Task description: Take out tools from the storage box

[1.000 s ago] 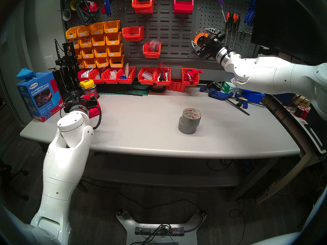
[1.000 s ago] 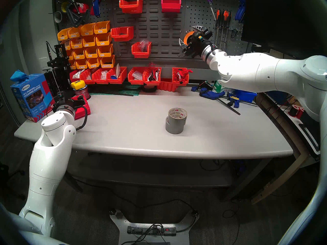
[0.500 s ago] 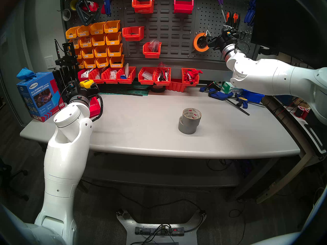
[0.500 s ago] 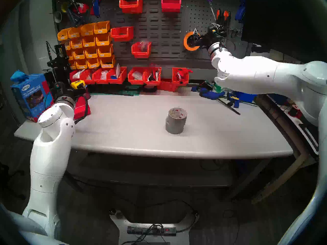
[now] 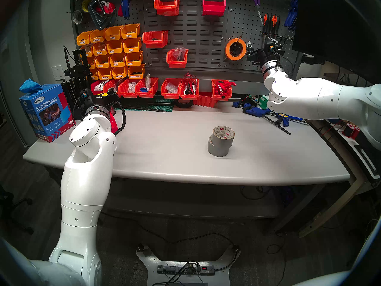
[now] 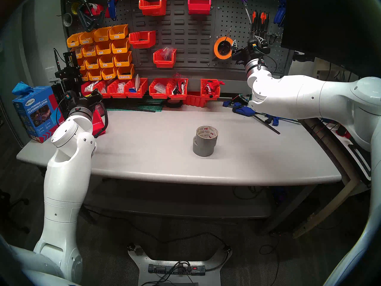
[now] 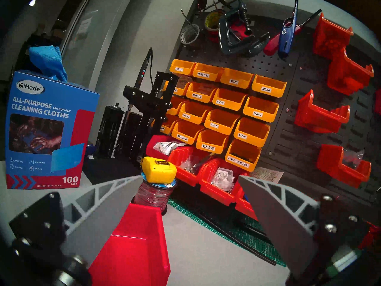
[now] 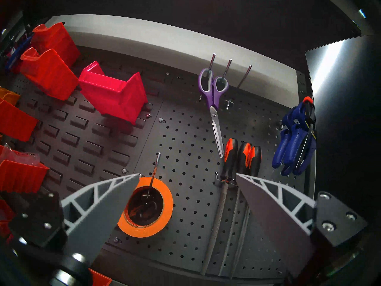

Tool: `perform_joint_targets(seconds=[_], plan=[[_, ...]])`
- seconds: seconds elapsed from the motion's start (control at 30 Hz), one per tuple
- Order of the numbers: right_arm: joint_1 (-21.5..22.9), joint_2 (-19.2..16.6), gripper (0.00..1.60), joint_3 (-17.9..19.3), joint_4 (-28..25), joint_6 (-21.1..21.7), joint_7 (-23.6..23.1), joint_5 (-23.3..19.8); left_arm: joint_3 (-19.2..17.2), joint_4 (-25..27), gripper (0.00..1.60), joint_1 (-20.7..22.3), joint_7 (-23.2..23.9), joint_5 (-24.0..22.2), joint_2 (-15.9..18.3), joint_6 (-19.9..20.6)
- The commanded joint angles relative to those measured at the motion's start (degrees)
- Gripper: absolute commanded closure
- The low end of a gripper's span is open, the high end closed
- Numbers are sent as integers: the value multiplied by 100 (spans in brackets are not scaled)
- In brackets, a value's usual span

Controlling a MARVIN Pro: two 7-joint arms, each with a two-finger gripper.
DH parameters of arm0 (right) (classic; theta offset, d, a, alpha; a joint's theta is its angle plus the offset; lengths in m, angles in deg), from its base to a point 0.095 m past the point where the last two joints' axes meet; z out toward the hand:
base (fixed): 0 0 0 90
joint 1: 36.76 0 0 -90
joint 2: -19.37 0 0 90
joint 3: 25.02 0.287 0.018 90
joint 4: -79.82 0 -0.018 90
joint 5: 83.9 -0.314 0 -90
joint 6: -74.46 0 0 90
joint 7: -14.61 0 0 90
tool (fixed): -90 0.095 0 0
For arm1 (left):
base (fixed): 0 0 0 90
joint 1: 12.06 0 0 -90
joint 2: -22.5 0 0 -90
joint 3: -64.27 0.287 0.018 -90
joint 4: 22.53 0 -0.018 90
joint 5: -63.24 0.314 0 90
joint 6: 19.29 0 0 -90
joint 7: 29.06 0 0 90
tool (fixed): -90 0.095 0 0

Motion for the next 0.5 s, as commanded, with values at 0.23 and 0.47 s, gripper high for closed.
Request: perform_joint_targets(seconds=[0.23, 0.47], plan=[[233, -19, 0, -560, -43, 19, 805, 1131, 112, -147, 0, 179, -111, 156, -251, -809], [250, 0, 0, -617, -67, 22, 959, 1233, 130, -161, 0, 178, -125, 164, -240, -873]])
